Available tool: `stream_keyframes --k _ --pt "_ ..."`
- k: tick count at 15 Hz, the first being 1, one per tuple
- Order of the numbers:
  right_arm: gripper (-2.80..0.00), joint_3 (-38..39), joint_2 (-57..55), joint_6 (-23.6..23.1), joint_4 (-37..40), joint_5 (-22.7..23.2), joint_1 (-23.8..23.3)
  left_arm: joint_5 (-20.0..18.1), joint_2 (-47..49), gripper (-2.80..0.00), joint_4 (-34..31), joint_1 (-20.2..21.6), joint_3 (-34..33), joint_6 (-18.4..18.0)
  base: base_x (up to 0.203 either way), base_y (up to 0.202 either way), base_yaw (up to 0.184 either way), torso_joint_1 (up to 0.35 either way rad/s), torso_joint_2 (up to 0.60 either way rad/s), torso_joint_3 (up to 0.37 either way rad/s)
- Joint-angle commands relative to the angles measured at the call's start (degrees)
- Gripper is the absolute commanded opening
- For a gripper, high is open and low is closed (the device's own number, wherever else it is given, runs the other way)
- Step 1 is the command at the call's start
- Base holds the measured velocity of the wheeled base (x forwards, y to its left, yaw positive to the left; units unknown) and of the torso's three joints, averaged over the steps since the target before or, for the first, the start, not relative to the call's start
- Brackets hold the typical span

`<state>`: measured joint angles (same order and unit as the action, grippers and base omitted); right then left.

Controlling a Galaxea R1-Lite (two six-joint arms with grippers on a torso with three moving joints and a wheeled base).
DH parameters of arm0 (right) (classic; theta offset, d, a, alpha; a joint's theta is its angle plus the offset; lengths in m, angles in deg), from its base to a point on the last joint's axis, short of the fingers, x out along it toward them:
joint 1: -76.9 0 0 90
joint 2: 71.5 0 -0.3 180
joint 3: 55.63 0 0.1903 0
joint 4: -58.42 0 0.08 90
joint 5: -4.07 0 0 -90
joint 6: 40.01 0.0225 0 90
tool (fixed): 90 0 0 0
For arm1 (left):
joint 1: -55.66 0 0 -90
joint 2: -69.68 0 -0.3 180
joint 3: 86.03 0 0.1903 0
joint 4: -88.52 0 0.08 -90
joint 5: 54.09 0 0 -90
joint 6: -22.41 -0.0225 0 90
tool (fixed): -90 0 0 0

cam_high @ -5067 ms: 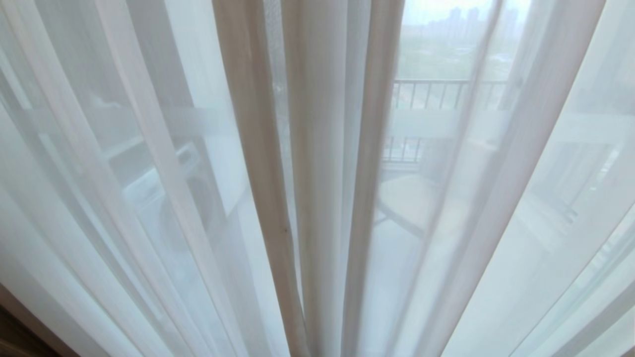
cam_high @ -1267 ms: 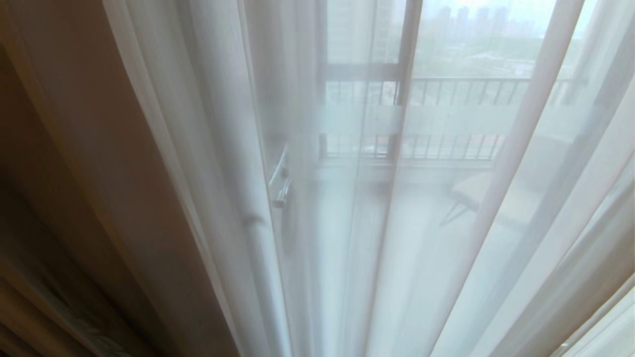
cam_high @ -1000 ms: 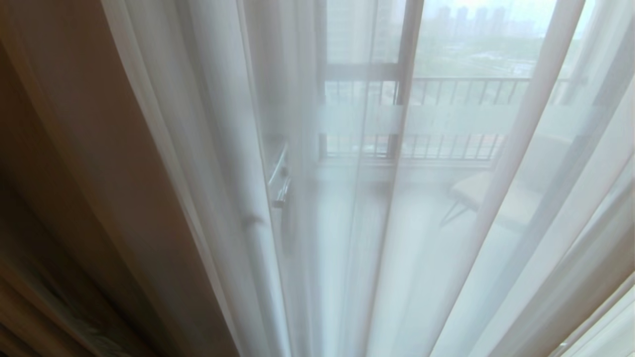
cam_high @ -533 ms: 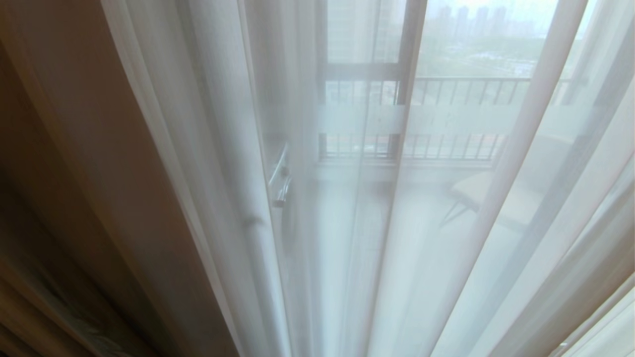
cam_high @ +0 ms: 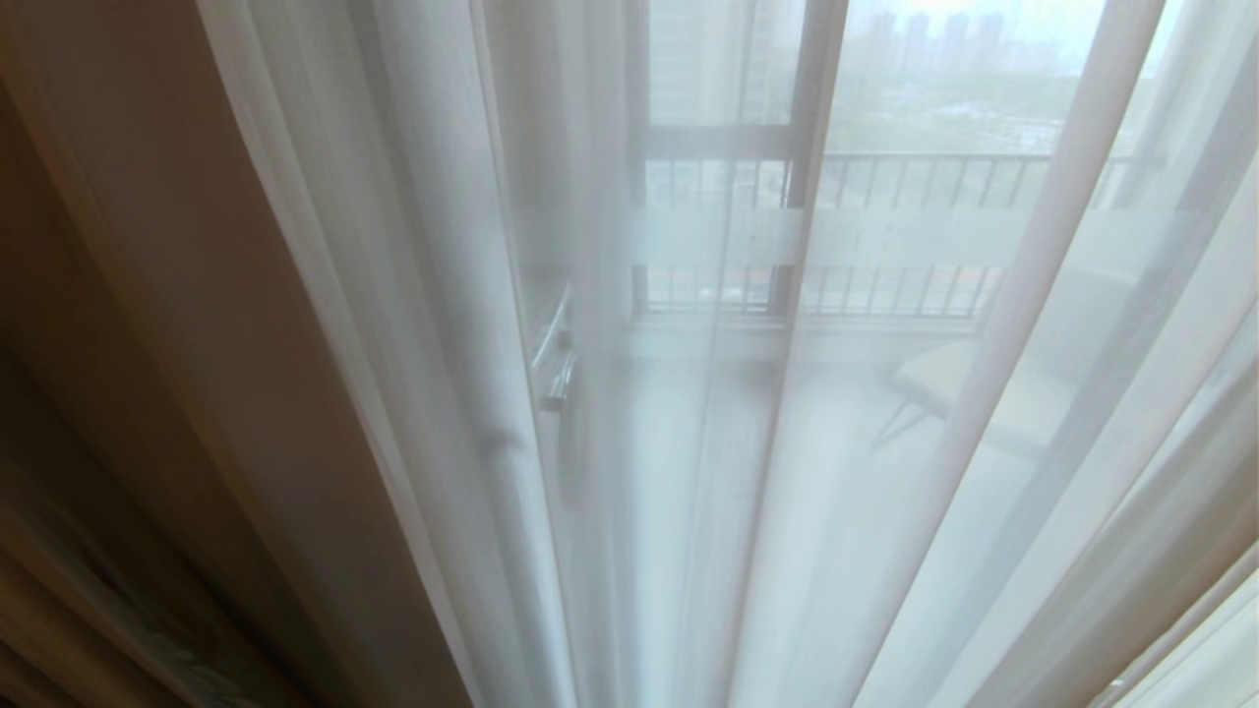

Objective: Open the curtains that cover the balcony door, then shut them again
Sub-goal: Close the outer curtains on both sides

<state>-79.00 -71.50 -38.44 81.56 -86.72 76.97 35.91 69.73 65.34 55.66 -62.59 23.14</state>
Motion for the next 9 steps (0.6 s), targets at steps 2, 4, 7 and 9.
stream_keyframes --k 2,4,7,9 --pt "-2.80 0.0 0.0 0.0 0.0 0.0 0.0 0.0 0.8 -2.80 -0.7 0.0 2.7 0.2 0.000 0.000 0.000 0.000 0.00 0.000" --pt "-2.80 0.0 0.0 0.0 0.0 0.0 0.0 0.5 6.4 -2.80 -1.8 -0.1 8.4 0.4 0.000 0.000 0.000 0.000 0.00 0.000" --pt "-2.80 0.0 0.0 0.0 0.0 0.0 0.0 0.8 17.8 -2.80 -2.0 -0.4 18.4 1.1 0.000 0.000 0.000 0.000 0.00 0.000" --pt "-2.80 0.0 0.0 0.0 0.0 0.0 0.0 1.0 26.5 -2.80 -1.9 -0.4 26.7 2.3 0.000 0.000 0.000 0.000 0.00 0.000"
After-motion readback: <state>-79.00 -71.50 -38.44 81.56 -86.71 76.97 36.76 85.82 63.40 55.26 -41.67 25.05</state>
